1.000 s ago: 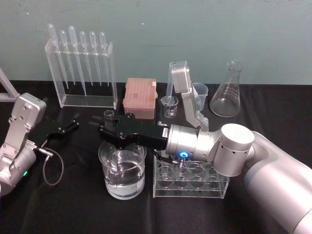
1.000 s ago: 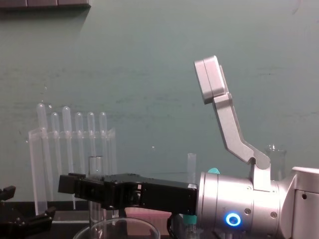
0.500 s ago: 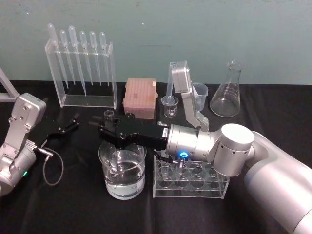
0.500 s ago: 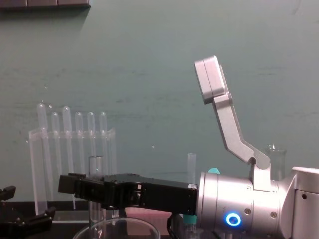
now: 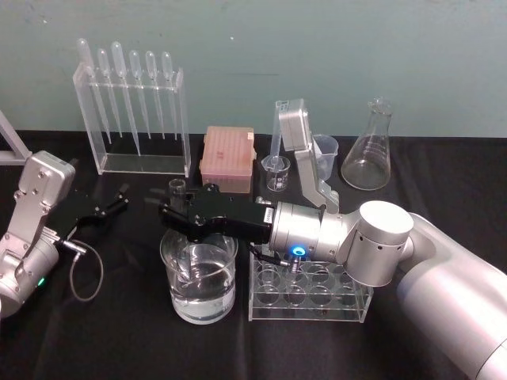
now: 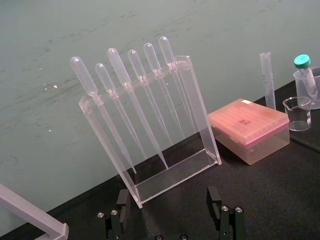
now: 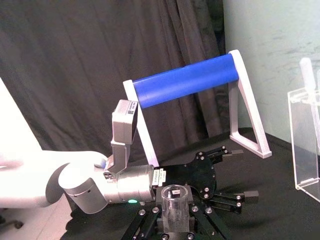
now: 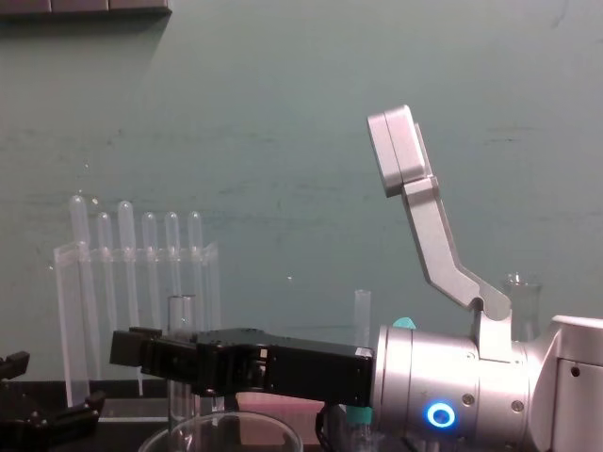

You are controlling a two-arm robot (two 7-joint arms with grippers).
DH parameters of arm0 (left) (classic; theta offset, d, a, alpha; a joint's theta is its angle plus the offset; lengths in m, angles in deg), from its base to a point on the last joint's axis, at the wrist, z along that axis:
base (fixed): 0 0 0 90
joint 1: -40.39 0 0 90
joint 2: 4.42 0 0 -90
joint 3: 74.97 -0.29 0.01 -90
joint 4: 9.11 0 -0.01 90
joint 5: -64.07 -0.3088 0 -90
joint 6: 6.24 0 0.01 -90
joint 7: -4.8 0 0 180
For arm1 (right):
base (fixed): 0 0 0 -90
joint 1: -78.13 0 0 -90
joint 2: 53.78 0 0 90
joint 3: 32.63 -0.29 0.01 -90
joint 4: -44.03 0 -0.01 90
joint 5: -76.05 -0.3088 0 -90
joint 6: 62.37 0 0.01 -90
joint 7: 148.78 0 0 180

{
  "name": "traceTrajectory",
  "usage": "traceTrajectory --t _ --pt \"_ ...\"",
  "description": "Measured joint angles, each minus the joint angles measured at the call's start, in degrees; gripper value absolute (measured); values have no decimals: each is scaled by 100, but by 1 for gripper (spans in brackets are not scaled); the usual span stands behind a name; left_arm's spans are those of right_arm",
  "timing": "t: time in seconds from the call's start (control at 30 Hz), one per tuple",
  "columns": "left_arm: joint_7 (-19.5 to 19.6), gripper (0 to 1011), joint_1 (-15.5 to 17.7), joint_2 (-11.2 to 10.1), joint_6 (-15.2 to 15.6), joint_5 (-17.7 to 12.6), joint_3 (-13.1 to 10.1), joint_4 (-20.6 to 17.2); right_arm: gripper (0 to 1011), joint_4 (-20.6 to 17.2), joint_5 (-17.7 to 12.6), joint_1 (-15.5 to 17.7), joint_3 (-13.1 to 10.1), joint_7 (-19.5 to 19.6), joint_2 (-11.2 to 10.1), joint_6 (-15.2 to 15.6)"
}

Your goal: Hold the test tube with one hand and immerse one end into the beaker, then return it to the test tube rack.

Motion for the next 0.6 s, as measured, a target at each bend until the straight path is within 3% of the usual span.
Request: traceTrajectory --t 0.6 --pt "0 1000 0 0 0 0 0 0 192 -9 6 2 -1 6 -2 0"
